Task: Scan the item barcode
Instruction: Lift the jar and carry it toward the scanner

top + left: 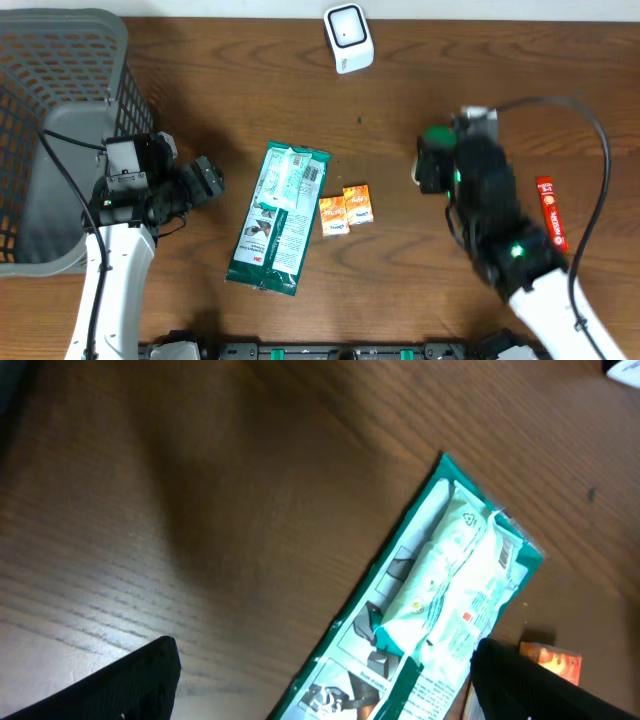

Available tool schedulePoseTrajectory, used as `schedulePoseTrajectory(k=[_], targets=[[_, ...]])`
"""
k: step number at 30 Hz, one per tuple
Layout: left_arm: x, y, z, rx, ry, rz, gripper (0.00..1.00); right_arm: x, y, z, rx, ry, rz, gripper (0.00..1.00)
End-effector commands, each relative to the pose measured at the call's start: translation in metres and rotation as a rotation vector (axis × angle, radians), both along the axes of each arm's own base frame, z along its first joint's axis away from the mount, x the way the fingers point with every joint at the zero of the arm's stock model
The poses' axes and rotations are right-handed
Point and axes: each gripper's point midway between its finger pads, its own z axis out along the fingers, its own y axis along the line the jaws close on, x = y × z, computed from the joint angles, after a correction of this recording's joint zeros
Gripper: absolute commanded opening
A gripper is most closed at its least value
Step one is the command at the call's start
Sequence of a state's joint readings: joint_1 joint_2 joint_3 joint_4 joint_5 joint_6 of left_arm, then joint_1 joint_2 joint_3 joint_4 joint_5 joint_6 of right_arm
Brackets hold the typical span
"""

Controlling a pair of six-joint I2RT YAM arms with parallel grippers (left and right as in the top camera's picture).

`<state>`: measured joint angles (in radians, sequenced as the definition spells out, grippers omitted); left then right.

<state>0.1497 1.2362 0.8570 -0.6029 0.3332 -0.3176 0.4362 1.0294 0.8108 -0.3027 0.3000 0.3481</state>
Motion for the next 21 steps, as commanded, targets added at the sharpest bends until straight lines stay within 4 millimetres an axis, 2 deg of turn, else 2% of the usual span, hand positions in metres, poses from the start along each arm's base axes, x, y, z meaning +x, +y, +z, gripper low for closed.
schedulePoseTrajectory(k=[1,5,9,14,17,21], targets=[[0.001,0.005,0.0,0.005,0.005,0.027,0.93,-0.005,-0.011,-0.042,-0.015,-0.047,-0.04,0.18],[0.001,0.005,0.0,0.005,0.005,0.026,0.93,-0.001,-0.009,-0.077,-0.06,-0.124,-0.005,0.18],[0.001,0.005,0.0,0.005,0.005,0.026,0.93,0.006,-0.006,-0.096,-0.122,-0.189,0.031,0.19],[0.001,0.005,0.0,0.005,0.005,0.027,0.93,0.017,-0.001,-0.121,-0.151,-0.169,0.04,0.22],[0.001,0.005,0.0,0.005,0.005,0.026,0.93,0.023,0.002,-0.132,-0.169,-0.173,0.048,0.23],[0.001,0.005,0.0,0.005,0.005,0.027,0.93,0.031,0.005,-0.133,-0.175,-0.213,0.052,0.22]])
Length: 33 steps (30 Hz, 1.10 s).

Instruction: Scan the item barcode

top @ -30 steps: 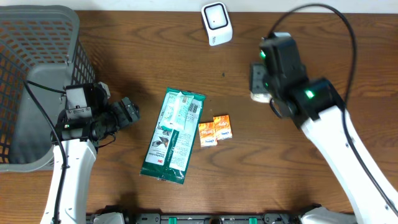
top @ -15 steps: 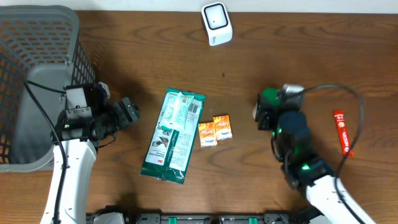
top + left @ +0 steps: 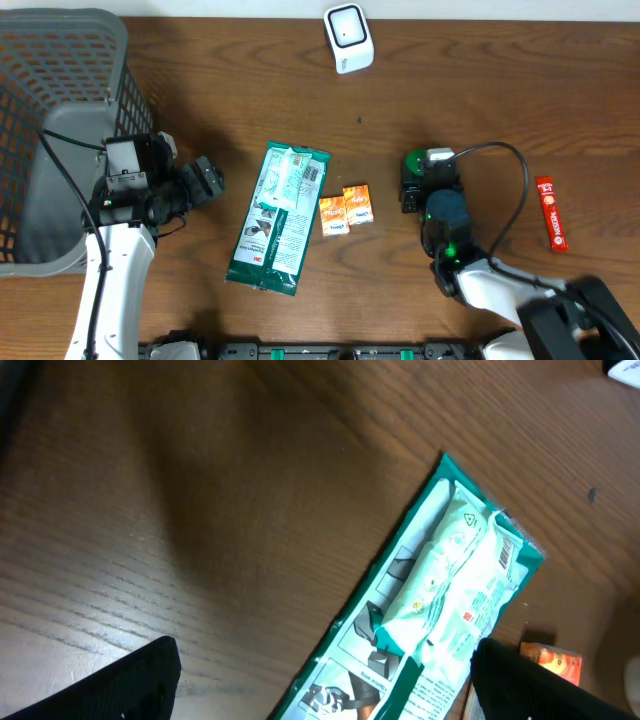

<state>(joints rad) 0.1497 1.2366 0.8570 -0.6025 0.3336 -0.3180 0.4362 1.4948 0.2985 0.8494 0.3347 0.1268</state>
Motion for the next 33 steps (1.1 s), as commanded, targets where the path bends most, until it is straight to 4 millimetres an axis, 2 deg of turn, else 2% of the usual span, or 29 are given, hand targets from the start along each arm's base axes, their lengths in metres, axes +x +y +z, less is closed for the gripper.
schedulePoseTrajectory(k=[1,3,8,10,12,15,21,23,28,33], targets=[[0.001,0.005,0.0,0.006,0.005,0.026,0.93,0.007,0.0,0.004,-0.03,-0.043,-0.004,0.22],[0.001,0.005,0.0,0.006,0.005,0.026,0.93,0.008,0.001,0.005,-0.029,-0.052,-0.004,0.22],[0.001,0.005,0.0,0.006,0.005,0.026,0.93,0.007,0.0,0.0,-0.037,-0.033,-0.003,0.34],[0.001,0.005,0.0,0.006,0.005,0.026,0.93,0.007,0.0,-0.001,-0.038,-0.03,-0.003,0.51],[0.001,0.005,0.0,0.006,0.005,0.026,0.93,0.007,0.0,-0.001,-0.038,-0.03,-0.003,0.78],[0.001,0.005,0.0,0.005,0.005,0.026,0.94,0.007,0.0,-0.001,-0.039,-0.03,-0.003,0.9],[0.001,0.005,0.0,0.006,0.005,0.026,0.93,0.006,0.0,-0.001,-0.041,-0.029,-0.002,0.97],[0.001,0.005,0.0,0.006,0.005,0.026,0.93,0.007,0.0,0.004,-0.066,-0.045,0.008,0.96],[0.001,0.005,0.0,0.006,0.005,0.026,0.93,0.007,0.001,0.042,-0.101,-0.147,0.026,0.85],[0.001,0.005,0.0,0.006,0.005,0.026,0.93,0.002,0.007,0.074,-0.088,-0.159,0.073,0.81]])
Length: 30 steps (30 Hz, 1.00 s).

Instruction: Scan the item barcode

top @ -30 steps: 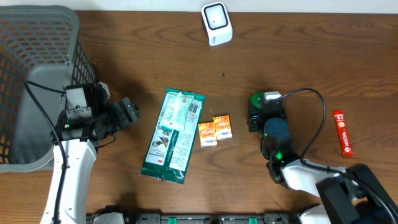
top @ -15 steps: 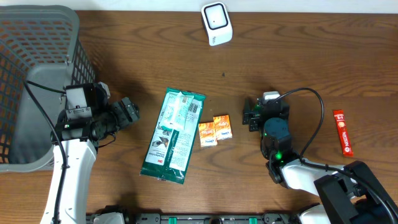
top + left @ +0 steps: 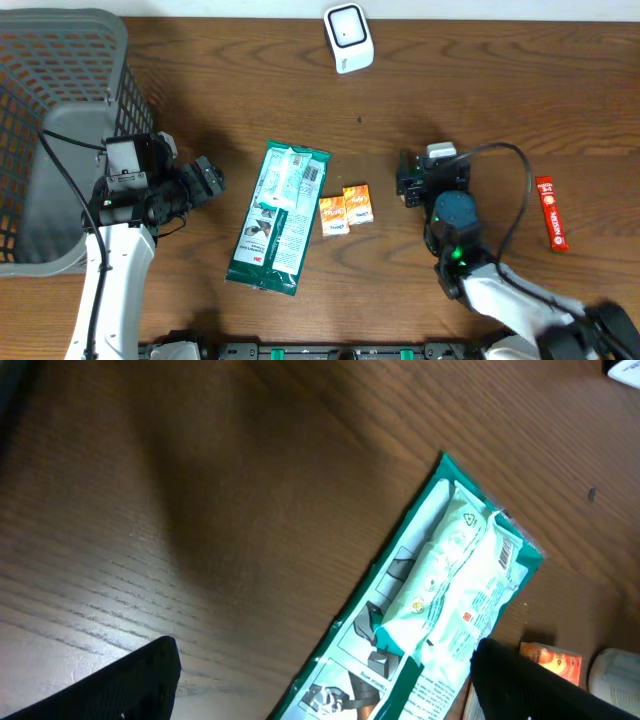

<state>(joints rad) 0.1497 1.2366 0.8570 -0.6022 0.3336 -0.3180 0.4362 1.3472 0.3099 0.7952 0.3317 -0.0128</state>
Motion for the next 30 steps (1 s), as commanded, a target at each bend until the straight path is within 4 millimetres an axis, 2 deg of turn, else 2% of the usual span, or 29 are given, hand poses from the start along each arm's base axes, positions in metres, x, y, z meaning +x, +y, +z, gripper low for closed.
schedulePoseTrajectory(k=[1,4,7,8,11,14,16,18,19,20,21,26,30], targets=[[0.001,0.005,0.0,0.005,0.005,0.026,0.93,0.002,0.009,0.034,-0.008,-0.025,0.048,0.8],[0.001,0.005,0.0,0.005,0.005,0.026,0.93,0.005,0.012,0.048,-0.049,0.073,0.059,0.81],[0.001,0.005,0.0,0.005,0.005,0.026,0.93,0.008,0.014,0.072,-0.118,0.176,0.071,0.81],[0.001,0.005,0.0,0.005,0.005,0.026,0.93,0.007,0.015,0.081,-0.138,0.215,0.083,0.78],[0.001,0.005,0.0,0.005,0.005,0.026,0.93,0.001,0.023,0.108,-0.142,0.325,0.159,0.78],[0.001,0.005,0.0,0.005,0.005,0.026,0.93,-0.01,0.03,0.123,-0.115,0.442,0.246,0.78],[0.001,0.005,0.0,0.005,0.005,0.026,0.93,-0.025,0.032,0.117,-0.075,0.608,0.319,0.77],[0.001,0.005,0.0,0.005,0.005,0.026,0.93,-0.037,0.033,0.107,-0.04,0.735,0.361,0.81],[0.001,0.005,0.0,0.005,0.005,0.026,0.93,-0.041,0.031,0.1,-0.023,0.811,0.367,0.84],[0.001,0.005,0.0,0.005,0.005,0.026,0.93,-0.042,0.028,0.094,-0.019,0.85,0.36,0.92],[0.001,0.005,0.0,0.005,0.005,0.026,0.93,-0.041,0.025,0.087,-0.018,0.899,0.345,0.99],[0.001,0.005,0.0,0.005,0.005,0.026,0.93,-0.022,0.017,0.06,-0.009,0.971,0.304,0.99],[0.001,0.005,0.0,0.005,0.005,0.026,0.93,-0.015,0.007,0.042,-0.067,1.007,0.262,0.99]])
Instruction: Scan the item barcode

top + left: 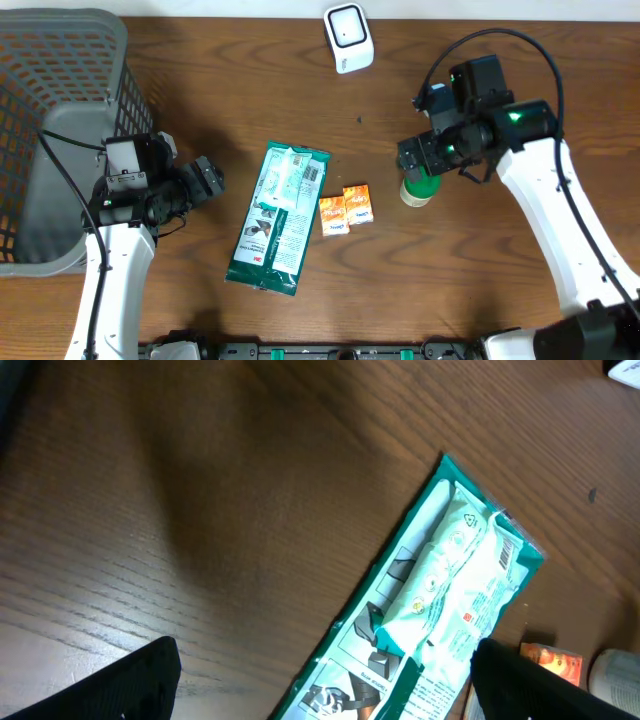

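Note:
A small bottle with a green top and pale body (pixel 415 189) is right of centre, and its pale edge shows in the left wrist view (pixel 615 675). My right gripper (pixel 422 162) sits over the bottle's top and appears shut on it. The white scanner (pixel 347 38) stands at the far edge, well beyond the bottle. My left gripper (pixel 207 180) hangs open at the left with nothing between its fingers (pixel 140 680). It faces a green and white packet (pixel 278 218) (pixel 440 590).
Two small orange boxes (pixel 346 210) (pixel 550 658) lie between the packet and the bottle. A grey mesh basket (pixel 60 60) fills the far left corner behind the left arm. The right arm (pixel 560 210) crosses the right side of the table.
The right arm now reaches in from the far right, not from the near side. Its gripper and the bottle stay right of the orange boxes. The red stick at the right is now covered.
The right gripper carried a green-topped thing right of centre while the arm filled the near right. The bottle's pale edge then came into the left wrist view and shifted a little left. The left arm, packet and orange boxes stayed still throughout.

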Available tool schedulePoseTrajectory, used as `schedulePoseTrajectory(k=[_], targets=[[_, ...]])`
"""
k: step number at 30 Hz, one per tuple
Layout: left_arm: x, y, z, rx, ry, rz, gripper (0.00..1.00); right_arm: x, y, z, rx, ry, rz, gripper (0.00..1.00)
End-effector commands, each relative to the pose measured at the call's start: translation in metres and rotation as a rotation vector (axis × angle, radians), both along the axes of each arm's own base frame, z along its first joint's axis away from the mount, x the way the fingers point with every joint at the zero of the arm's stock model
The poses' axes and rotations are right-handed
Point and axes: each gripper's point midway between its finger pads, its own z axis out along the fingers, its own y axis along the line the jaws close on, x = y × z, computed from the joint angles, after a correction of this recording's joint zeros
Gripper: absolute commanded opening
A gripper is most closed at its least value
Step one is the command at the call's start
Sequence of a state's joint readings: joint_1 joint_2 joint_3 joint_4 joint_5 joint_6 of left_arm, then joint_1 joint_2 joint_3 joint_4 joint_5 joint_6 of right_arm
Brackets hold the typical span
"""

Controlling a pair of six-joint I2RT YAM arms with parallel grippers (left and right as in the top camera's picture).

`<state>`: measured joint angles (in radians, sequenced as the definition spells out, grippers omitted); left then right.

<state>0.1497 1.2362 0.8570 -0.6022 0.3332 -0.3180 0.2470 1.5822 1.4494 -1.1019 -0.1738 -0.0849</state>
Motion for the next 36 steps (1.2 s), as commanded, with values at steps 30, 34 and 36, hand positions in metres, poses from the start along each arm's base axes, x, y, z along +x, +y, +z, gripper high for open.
schedulePoseTrajectory(k=[30,34,36], targets=[[0.001,0.005,0.0,0.005,0.005,0.026,0.93,-0.004,-0.019,-0.128,-0.209,0.377,0.007,0.76],[0.001,0.005,0.0,0.005,0.005,0.026,0.93,-0.004,-0.02,-0.131,-0.218,0.373,0.006,0.77],[0.001,0.005,0.0,0.005,0.006,0.026,0.93,-0.005,-0.018,-0.134,-0.221,0.372,0.012,0.76]])
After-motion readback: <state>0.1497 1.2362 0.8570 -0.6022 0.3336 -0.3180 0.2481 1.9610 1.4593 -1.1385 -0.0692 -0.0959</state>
